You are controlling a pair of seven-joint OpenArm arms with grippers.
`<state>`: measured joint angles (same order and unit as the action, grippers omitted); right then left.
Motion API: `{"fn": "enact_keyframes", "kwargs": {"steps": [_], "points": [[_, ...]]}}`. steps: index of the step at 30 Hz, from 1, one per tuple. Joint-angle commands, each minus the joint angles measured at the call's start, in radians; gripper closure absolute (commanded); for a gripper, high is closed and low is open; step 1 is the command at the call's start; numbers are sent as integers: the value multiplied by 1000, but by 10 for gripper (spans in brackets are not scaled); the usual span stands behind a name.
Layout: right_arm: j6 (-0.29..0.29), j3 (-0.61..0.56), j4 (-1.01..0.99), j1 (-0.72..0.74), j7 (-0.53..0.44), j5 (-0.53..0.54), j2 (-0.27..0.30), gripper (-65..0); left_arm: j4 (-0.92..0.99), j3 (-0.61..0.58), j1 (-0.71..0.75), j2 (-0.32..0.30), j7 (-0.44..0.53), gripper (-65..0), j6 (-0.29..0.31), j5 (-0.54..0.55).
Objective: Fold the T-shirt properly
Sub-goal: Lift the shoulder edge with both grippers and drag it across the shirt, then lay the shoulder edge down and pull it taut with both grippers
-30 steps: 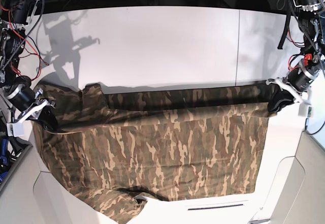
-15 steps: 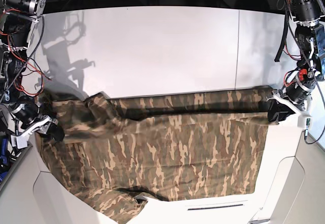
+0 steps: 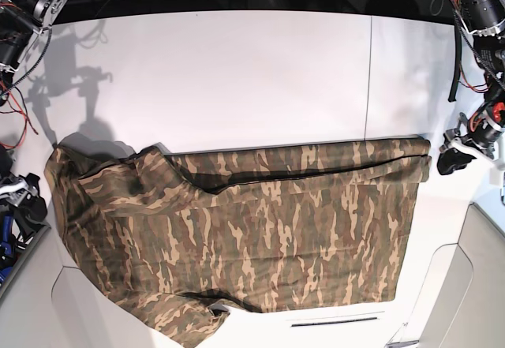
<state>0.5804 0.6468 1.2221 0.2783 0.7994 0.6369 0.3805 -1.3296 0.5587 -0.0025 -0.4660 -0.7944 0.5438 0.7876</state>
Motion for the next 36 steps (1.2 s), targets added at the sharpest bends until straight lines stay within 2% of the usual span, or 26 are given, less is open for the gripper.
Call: {"fn": "enact_keyframes", "kwargs": {"steps": [1,7,15,20,27,32,36], "points": [[6,19,18,13,-12,26,28,-375,-19,18,-10,-21,2,-267,10,31],[6,86,18,-80,-5,79,74,-375,-19,27,35,-16,-34,-267,10,92],[6,141,18,-228,-47,123,74,-375,-19,27,104,-8,-17,-270,10,121],[5,130,13,-265,-59,122,49,-375,-19,27,105,41,51,-393,10,92],[6,100,11,-262,-91,122,-27,-375,-18,24,105,109,76,-395,9,52],[1,16,8,-243,-150,98,-48,-376,-11,-13,104,117,145,-395,-32,-2],[-1,-36,-20,-211,-157,66,-51,-376,-10,-57,97,117,159,-395,-56,-23]]}}
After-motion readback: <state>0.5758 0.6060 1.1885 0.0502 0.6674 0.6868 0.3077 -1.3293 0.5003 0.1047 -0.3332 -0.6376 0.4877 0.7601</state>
